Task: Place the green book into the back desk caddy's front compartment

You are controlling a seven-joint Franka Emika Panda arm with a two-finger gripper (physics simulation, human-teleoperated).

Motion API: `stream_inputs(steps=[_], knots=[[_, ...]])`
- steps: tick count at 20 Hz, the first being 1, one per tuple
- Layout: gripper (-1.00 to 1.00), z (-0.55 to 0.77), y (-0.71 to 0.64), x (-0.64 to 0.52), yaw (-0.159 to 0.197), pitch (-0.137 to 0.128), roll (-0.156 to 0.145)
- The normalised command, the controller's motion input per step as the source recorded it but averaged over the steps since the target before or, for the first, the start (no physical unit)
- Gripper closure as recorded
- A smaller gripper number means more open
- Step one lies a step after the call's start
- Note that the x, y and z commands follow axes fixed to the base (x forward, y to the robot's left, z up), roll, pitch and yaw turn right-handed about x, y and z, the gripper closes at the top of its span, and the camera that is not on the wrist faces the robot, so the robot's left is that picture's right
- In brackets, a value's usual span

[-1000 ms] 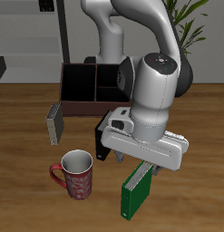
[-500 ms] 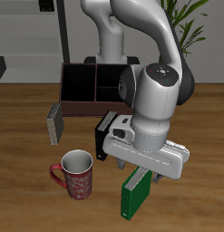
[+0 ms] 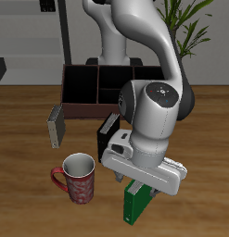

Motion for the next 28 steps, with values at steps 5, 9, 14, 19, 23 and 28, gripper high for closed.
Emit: stream_inputs(steps=[5,9,14,19,23,28], knots=[[1.00,-0.19,-0.03,-0.04,-0.026,0.024,-0.003],[1.00,-0.11,-0.10,-0.04,-0.021,0.010,-0.009],[1.00,0.14,0.00,-0.06,0.008,-0.021,0.009],[1.00,0.49,0.03,-0.20,0.047,-0.068,0.032],[1.00,0.66,-0.01,-0.23,0.084,-0.074,0.037],[1.00,0.58,-0.06,-0.34,0.086,-0.031,0.043]])
